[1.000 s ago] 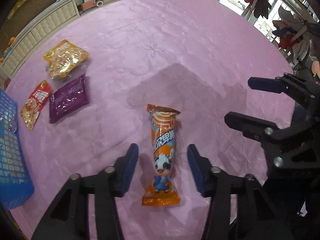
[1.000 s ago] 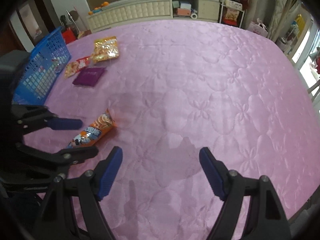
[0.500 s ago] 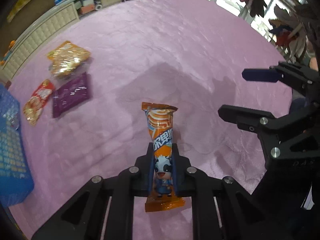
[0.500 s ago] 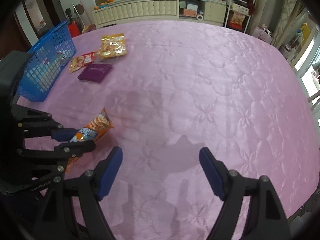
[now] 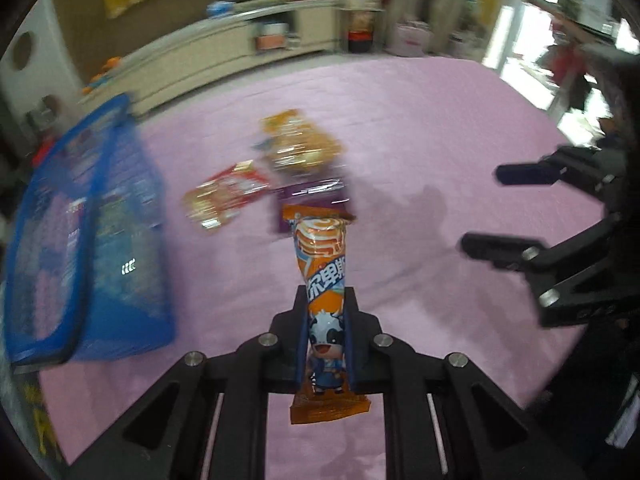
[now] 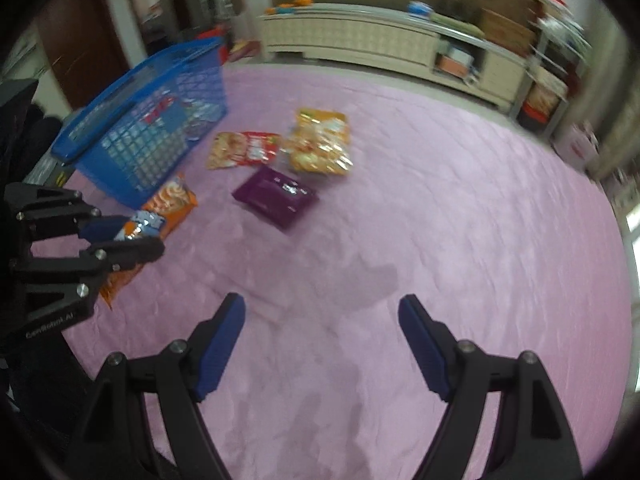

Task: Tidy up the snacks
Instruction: 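Reach the right tool to the purple packet and grasp it while the left tool holds the stick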

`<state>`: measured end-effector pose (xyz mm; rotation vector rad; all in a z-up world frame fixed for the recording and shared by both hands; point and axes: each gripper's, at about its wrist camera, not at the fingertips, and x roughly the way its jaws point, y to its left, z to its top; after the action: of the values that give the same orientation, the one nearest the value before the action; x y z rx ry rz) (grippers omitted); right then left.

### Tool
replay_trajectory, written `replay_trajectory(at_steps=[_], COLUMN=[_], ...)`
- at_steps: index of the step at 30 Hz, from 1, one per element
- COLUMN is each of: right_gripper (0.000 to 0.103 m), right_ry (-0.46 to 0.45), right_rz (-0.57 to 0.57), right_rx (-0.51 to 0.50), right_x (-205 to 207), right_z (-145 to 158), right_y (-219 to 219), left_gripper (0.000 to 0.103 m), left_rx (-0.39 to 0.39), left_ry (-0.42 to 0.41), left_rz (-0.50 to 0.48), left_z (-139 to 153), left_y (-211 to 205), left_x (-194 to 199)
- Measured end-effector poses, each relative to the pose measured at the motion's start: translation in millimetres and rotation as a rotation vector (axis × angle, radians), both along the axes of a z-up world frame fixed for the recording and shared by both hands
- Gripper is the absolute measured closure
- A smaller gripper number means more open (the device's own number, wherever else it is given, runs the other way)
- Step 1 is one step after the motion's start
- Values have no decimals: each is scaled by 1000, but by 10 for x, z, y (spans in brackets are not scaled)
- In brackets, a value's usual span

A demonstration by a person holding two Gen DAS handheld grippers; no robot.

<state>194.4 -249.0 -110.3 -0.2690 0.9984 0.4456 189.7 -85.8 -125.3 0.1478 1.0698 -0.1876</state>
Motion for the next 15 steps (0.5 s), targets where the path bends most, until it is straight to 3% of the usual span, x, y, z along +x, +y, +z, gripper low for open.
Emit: replay_trajectory(at_steps=[7,15], right_gripper=[21,21], right_ry=[37,88], right_rz=[175,351], right_rx=[-38,-62], right_x=[464,811], right_z=[-243,-584], right_y=[253,492], left_gripper=[90,90], left_rx=[-80,-41], left_ry=[9,7], left_rz=[204,180], left_z=[-240,-360], left_y=[372,272], left_x=[77,289])
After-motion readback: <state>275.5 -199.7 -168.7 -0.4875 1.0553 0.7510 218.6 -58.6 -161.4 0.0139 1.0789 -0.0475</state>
